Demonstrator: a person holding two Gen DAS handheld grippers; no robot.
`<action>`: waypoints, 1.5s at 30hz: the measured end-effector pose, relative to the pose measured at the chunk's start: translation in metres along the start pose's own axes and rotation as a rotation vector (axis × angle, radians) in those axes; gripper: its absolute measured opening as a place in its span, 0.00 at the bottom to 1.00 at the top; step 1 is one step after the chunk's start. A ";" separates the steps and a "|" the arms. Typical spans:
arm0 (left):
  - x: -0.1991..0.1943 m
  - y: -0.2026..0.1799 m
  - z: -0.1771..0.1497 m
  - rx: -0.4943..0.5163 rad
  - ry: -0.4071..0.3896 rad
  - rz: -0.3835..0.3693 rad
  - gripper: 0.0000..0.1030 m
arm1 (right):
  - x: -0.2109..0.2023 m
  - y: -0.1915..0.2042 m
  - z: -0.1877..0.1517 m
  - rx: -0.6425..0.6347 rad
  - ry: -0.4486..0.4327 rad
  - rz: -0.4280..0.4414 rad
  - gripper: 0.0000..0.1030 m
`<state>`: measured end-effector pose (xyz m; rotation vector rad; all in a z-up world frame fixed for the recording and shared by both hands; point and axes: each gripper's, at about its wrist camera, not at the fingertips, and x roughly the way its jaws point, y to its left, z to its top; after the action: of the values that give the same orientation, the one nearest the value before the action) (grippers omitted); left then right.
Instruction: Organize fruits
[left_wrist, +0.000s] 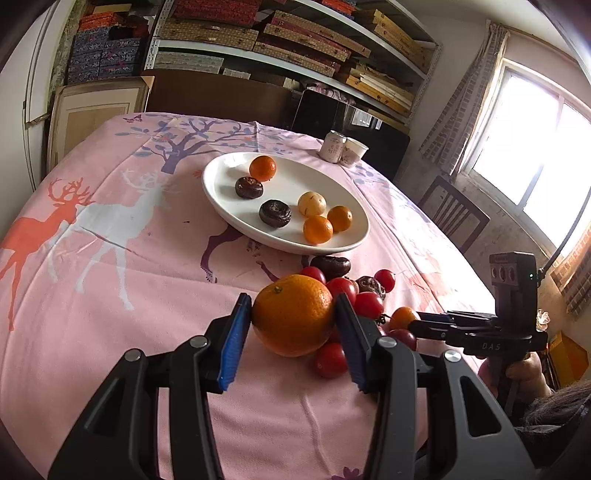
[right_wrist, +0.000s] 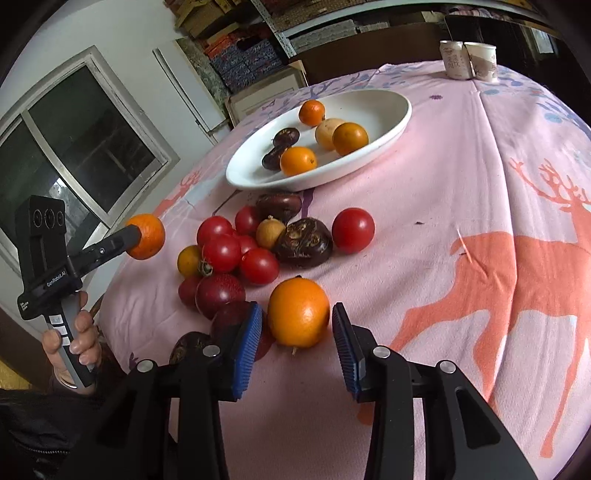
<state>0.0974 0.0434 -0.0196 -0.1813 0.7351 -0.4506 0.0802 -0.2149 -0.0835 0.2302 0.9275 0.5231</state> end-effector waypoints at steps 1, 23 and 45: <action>0.001 -0.001 0.000 0.001 0.002 -0.001 0.44 | 0.002 -0.001 0.002 0.001 -0.003 -0.008 0.39; 0.082 -0.007 0.092 0.079 0.027 0.057 0.44 | 0.019 -0.005 0.139 0.002 -0.139 -0.007 0.35; 0.023 -0.018 -0.005 0.184 0.111 0.095 0.69 | -0.022 -0.020 0.040 0.061 -0.173 -0.070 0.61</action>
<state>0.1030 0.0167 -0.0311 0.0514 0.8030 -0.4377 0.1087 -0.2425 -0.0530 0.2921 0.7806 0.4040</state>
